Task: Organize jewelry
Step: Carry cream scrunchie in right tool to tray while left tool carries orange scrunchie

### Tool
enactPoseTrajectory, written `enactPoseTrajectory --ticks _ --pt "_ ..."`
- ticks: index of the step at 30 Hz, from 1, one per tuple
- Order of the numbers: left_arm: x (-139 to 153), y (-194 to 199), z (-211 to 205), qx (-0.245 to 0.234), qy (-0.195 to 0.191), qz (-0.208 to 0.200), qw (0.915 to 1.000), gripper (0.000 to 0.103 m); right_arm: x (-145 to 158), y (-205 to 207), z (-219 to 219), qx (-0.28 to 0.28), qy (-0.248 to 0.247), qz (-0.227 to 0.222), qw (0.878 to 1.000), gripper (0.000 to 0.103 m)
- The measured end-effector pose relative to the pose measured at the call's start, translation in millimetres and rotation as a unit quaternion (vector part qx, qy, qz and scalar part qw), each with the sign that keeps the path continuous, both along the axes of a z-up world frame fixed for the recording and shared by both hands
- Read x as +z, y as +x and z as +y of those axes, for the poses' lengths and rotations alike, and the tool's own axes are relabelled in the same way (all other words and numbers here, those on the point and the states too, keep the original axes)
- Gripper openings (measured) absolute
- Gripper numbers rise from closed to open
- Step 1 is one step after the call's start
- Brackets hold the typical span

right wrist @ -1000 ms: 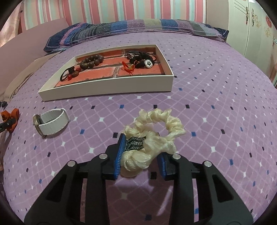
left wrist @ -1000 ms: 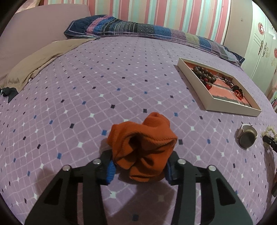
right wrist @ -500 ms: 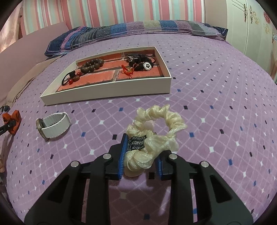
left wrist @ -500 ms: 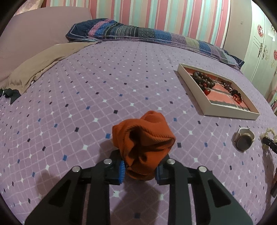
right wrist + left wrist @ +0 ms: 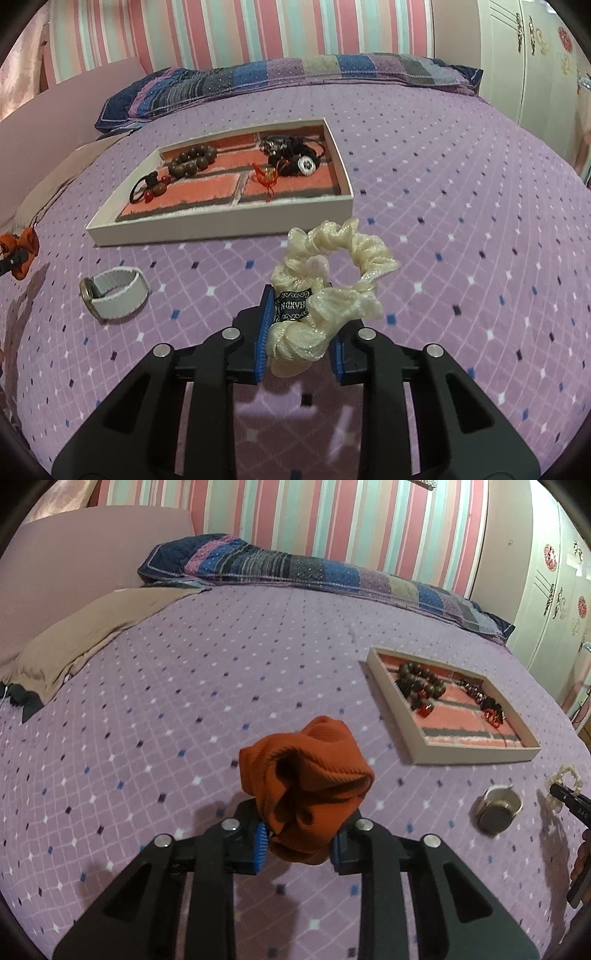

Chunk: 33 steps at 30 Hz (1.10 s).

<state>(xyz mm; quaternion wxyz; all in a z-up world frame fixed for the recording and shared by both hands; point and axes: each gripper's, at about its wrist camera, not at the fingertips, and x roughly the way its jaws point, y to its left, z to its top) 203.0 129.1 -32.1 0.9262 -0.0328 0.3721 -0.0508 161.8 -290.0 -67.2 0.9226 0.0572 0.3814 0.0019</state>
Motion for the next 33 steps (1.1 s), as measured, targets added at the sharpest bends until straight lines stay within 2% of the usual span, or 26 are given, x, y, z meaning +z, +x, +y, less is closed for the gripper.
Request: enactPoseTrajectory --ticks 9,18,25,33 --pt "28 27 -31 -0.018 -0.002 -0.013 0.9997 0.026 30 35 1 0.012 -0.019 -0.026 0.999 0.026" --pt "38 68 -96 -0.050 -0.012 -0.014 0.9986 0.026 41 88 10 0.026 -0.035 -0.029 0.999 0.026" --pt "25 115 -162 -0.078 -0.013 0.006 0.9969 0.026 41 134 15 0.036 -0.039 -0.027 0.998 0.026" --pt "-6 160 -205 -0.099 -0.011 0.043 0.9941 0.026 21 187 17 0.048 -0.048 0.004 0.998 0.026"
